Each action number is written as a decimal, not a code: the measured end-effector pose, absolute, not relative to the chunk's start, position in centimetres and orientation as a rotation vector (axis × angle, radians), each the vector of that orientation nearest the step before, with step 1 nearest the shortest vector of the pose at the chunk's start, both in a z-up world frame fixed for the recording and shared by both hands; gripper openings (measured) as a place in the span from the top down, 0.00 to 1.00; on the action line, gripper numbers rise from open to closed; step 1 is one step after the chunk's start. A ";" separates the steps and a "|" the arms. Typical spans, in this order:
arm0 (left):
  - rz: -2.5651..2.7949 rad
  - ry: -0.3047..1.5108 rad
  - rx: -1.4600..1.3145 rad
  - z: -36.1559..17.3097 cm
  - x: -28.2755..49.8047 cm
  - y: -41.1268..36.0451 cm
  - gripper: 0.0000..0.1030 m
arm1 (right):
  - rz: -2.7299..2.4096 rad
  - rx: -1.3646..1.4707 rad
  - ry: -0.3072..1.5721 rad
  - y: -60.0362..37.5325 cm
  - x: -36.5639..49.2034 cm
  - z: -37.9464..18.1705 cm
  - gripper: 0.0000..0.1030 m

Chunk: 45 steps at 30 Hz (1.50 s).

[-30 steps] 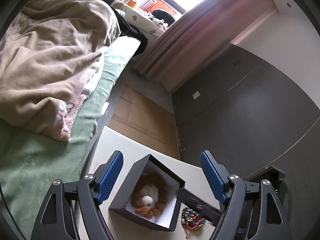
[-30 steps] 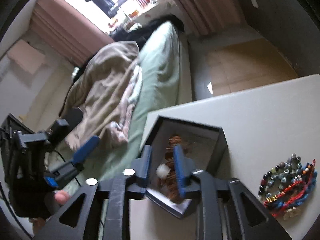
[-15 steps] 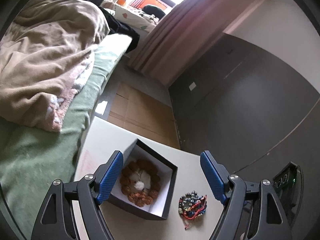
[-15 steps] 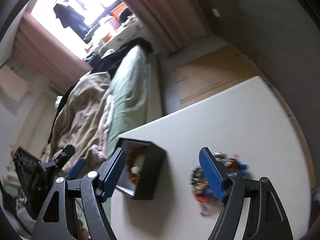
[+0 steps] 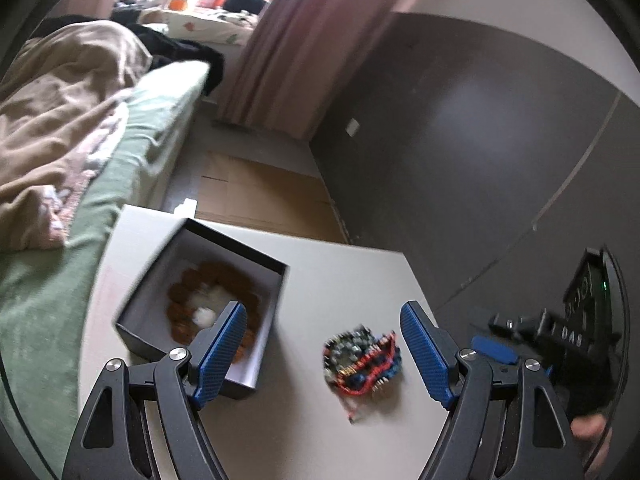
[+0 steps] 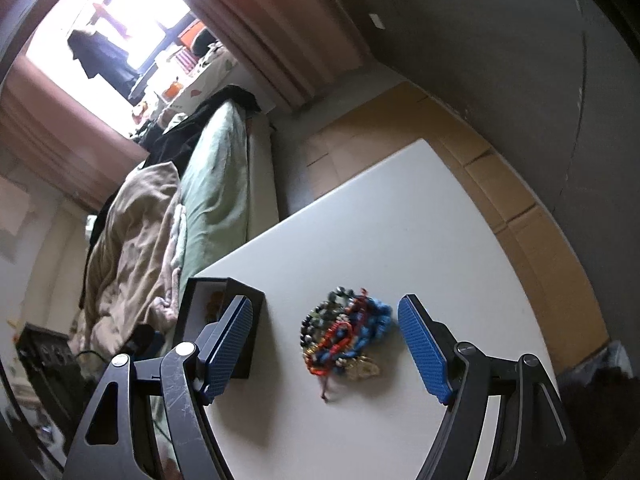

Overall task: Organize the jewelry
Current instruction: 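Close the left tool on the red cord and beaded bracelets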

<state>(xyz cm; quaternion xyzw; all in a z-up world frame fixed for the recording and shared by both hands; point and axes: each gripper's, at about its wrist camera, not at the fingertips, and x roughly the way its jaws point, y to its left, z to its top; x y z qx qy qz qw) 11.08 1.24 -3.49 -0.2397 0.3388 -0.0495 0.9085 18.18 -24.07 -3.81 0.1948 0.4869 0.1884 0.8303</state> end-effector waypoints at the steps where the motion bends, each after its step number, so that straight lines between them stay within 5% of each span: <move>1: -0.107 0.705 -0.484 -3.6 11.2 0.8 0.23 | 0.390 0.418 1.036 -24.2 18.4 -3.9 0.26; 21: -0.187 0.908 -0.220 -10.5 13.1 -8.7 0.35 | 0.253 0.491 1.062 -29.1 18.1 -3.6 0.26; 27: -0.151 0.954 -0.165 -12.1 13.5 -9.7 0.55 | 0.260 0.465 1.084 -29.6 18.2 -3.8 0.26; 29: -0.150 0.965 -0.167 -12.2 13.6 -9.6 0.76 | 0.264 0.458 1.092 -29.9 18.3 -3.9 0.26; 32: -0.158 0.973 -0.207 -12.2 13.6 -8.9 0.85 | 0.258 0.455 1.094 -30.5 18.3 -3.9 0.26; 45: -0.167 0.886 -0.322 -8.7 12.7 -6.4 0.86 | 0.284 0.429 1.113 -29.9 18.6 -4.8 0.26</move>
